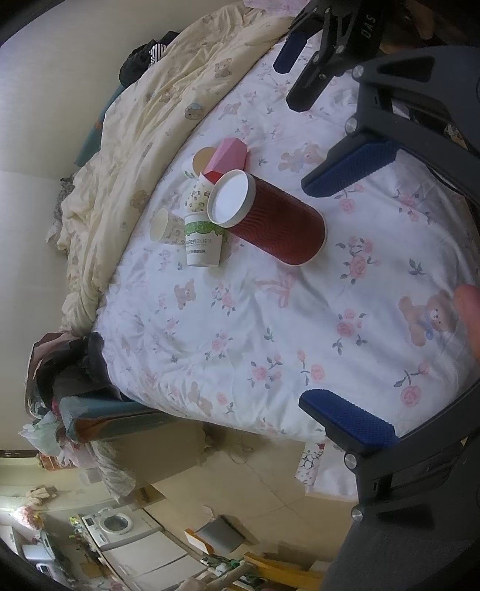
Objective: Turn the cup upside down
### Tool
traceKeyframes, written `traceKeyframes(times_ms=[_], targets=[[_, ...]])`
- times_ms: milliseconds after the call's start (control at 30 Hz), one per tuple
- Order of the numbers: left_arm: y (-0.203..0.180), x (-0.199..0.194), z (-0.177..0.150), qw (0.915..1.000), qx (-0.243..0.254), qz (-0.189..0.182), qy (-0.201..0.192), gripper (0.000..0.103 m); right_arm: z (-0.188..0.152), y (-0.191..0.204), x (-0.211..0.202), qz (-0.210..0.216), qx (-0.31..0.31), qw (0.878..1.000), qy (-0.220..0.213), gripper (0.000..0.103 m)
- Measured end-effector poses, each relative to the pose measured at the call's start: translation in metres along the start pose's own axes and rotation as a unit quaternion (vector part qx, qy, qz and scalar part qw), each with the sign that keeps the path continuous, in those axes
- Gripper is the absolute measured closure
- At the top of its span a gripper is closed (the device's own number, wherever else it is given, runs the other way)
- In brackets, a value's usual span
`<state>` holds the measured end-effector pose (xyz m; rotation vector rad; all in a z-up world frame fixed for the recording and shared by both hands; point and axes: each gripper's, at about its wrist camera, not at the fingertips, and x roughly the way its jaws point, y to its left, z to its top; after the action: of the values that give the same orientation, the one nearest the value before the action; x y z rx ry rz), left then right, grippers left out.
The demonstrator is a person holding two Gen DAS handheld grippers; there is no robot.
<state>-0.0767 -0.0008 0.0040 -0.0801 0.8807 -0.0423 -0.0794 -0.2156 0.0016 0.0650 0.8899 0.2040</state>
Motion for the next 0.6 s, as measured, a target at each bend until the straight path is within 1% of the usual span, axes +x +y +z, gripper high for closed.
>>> traceKeyframes(times_ms=[167,600], targets=[[0.0008,0.0012,-0.0004,1.0,0.001,0.001,0.002,0.0,-0.0008,0.0013,0.0021,0.005,-0.001,1.0,0.007,0.0],[0.0019,0.006,-0.0031,0.9999,-0.007,-0.002,0.012,0.0,-0.0005,0.0056,0.003,0.006,-0.01,1.0,0.009,0.0]])
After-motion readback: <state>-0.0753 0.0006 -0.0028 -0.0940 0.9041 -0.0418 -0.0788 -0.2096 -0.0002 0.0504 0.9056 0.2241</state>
